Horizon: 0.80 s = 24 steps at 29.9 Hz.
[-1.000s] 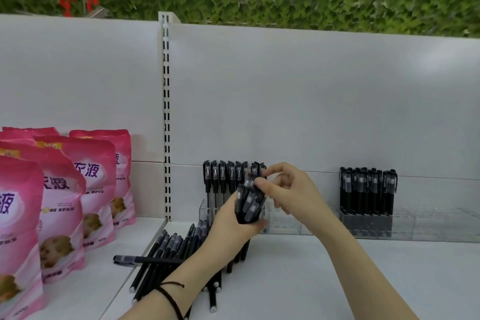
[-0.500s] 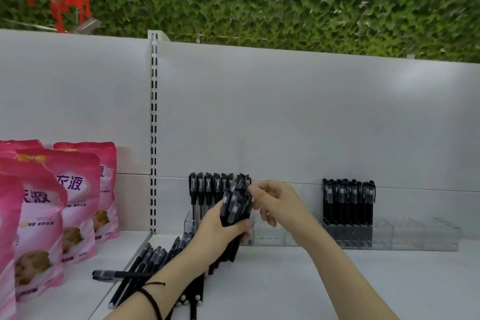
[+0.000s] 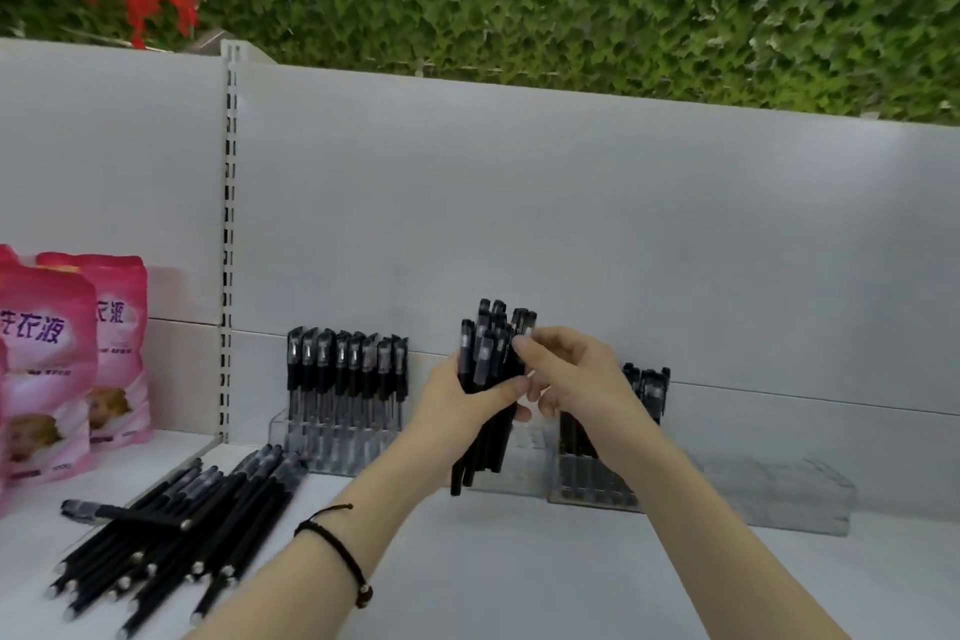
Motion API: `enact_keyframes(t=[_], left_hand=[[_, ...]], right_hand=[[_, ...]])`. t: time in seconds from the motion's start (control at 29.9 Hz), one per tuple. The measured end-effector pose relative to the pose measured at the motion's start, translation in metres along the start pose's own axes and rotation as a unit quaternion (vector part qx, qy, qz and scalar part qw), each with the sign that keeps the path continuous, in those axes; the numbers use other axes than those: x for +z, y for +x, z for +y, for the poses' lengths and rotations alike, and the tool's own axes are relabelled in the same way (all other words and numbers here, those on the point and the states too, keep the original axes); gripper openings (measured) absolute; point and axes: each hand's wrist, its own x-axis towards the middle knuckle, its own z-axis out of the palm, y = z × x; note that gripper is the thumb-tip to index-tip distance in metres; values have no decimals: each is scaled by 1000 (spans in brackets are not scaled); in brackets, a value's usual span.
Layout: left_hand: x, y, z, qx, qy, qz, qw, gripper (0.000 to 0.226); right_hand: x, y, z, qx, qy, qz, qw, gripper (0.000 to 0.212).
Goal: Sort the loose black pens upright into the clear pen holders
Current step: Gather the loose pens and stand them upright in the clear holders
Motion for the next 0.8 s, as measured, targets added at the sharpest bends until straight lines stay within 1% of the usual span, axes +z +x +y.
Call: enact_keyframes(t=[0.07,0.13,0.33,0.4,0.44,0.5,0.57,0.64,0.7,0.8], left_hand=[[28,2,-3,-1,-18,22,1000,16],[57,3,-6,4,-39,36,999,11],[125,6,-17,-7,-98,44,994,10],[142,10,-18,-8,-108,55,993,11],[149,12,-18,-7,-103,65,992,11],[155,14,-21,-15,-90,84,992,11],[156,14,-25,-21,-70,83,994,11],[151,12,-29,-23,-32,67,997,11],[148,11,-33,-27,-10,59,998,13],[147,15,-39,-27,-34,83,996,15]], right_hand=[[-28,-2,4,-1,-17,-21,1000,6],[-56,-5,9,-7,-35,-41,999,9],[-123,-9,19,-3,-35,-50,998,18],[-141,-7,23,-5,-15,-27,1000,17],[-149,-6,25,-7,2,-1,1000,16],[-161,-2,27,-21,29,75,997,12],[-173,2,34,-55,-4,158,986,12],[-181,6,43,-91,-64,209,972,12],[-184,8,50,-99,-103,210,967,12],[-180,8,60,-81,-114,170,975,12]])
